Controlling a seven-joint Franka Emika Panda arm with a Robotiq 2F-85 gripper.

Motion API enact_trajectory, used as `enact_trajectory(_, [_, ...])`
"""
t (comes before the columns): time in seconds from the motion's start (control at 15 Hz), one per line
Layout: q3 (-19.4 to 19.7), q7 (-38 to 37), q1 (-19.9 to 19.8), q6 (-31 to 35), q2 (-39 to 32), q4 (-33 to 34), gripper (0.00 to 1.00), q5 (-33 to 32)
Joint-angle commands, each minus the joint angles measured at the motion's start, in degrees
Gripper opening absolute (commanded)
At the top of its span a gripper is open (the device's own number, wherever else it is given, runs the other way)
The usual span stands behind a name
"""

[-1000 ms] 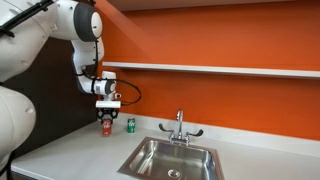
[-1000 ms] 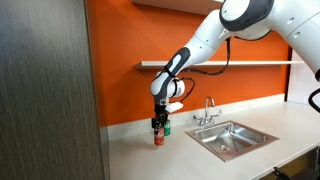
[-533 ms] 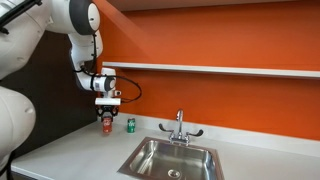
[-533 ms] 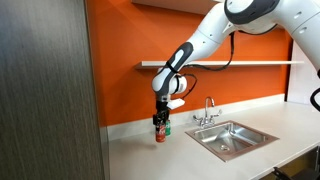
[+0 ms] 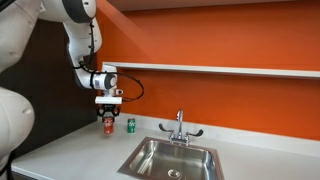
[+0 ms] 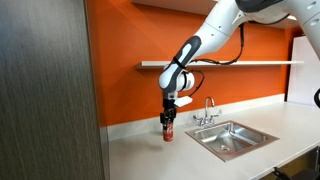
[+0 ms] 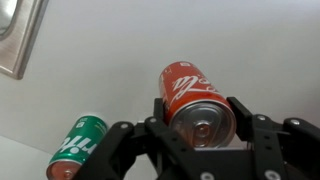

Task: Put the orange can inside the sink

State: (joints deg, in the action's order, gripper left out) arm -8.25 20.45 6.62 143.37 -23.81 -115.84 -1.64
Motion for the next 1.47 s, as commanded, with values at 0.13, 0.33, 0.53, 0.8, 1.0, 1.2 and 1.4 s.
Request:
enact_trajectory(0.13, [0.11,-2.74,-1.90,0.16,6.41,-6.86,0.39,0.54])
enact_trajectory(0.33, [0.85,-3.51,-2.99,0.70,8.34,-8.95,0.39,1.23])
enact_trajectory(0.53, [1.90,-3.74,-4.44,0.83,10.07,-10.79,0.39,2.24])
enact_trajectory(0.8, [3.59,-3.48,-6.62,0.83,12.37,-13.15,0.39,4.40])
enact_trajectory(1.0, [5.27,-3.68,-8.04,1.48,13.08,-14.38,0.39,5.31])
enact_trajectory(1.2, [7.25,-4.09,-9.51,2.60,12.87,-14.64,0.39,5.72])
enact_trajectory(1.4, [9.25,-4.84,-11.07,5.40,12.52,-15.01,0.39,5.61])
